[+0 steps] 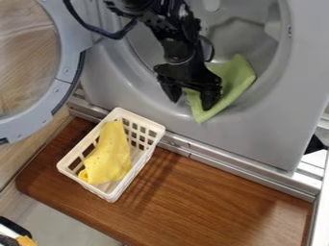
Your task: Take the green cloth out of the dryer and into the white basket
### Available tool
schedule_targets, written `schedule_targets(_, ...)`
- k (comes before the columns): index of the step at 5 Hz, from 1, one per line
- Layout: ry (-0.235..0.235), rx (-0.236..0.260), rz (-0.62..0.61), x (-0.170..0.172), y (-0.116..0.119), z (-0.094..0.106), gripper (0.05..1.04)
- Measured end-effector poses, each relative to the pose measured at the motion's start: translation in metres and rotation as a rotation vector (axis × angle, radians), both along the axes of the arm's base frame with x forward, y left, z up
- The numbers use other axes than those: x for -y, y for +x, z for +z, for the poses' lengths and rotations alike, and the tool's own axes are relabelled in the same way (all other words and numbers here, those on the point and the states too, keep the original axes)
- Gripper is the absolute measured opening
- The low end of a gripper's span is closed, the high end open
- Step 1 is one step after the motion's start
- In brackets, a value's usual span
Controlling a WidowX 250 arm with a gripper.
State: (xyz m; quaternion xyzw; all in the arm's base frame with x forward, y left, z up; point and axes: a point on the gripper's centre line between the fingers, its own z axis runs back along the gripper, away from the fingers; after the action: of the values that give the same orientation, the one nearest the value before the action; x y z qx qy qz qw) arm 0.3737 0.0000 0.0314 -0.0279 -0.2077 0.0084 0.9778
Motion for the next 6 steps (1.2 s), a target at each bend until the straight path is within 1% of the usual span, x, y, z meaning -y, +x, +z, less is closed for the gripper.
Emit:
schedule_targets(1, 0.013, -0.027, -0.005, -0.001, -0.004, -0.009, 0.669)
schedule_targets(2, 0.024, -0.035, -0.005, -0.002, -0.009, -0.011, 0.391)
schedule_targets(3, 0.012, -0.048, -0.017, 0.001, -0.017, -0.013, 0.187)
schedule_targets(4, 0.008, -0.093, -0.028, -0.006, -0.032, -0.016, 0.082)
schedule_targets(5, -0.017, -0.117, -0.036, -0.014, -0.054, -0.004, 0.067)
schedule_targets(6, -0.014, -0.078, 0.006, -0.039, -0.086, 0.04, 0.067)
